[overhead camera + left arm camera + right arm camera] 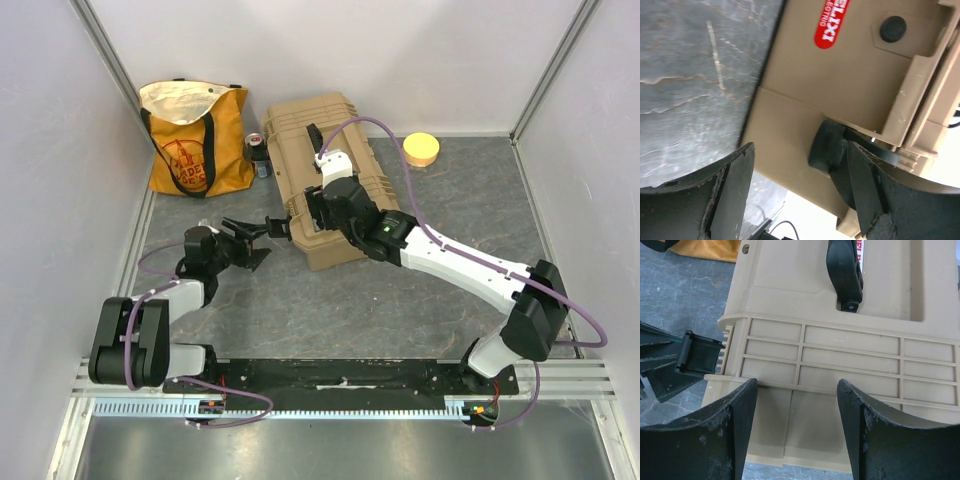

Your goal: Pack the tool kit

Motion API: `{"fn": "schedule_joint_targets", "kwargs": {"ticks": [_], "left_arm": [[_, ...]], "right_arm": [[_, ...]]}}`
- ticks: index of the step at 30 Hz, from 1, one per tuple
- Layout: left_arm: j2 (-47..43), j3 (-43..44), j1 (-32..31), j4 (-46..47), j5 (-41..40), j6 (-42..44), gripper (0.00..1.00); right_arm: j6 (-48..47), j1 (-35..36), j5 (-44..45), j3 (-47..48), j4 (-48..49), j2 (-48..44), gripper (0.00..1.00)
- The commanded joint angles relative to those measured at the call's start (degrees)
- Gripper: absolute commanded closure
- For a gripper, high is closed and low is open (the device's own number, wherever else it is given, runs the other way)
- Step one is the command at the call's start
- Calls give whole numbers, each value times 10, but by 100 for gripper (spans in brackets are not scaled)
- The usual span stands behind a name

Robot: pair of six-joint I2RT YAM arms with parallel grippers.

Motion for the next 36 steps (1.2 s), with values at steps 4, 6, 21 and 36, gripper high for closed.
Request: {"fn": "schedule_joint_targets", "kwargs": {"ticks": [4,6,21,36], "left_arm": [[89,16,-38,193,33,-126,22],[111,13,-46,238,31,-144,23],[81,6,-76,248,-31,-157,32],[232,-37,-150,561,-95,-283,72]], "right_arm": [[17,4,-25,9,-64,35,28],[19,4,-25,11,-65,35,28],[28,4,-21,20,-72,34,27],[26,4,-25,26,-80,35,27]]}}
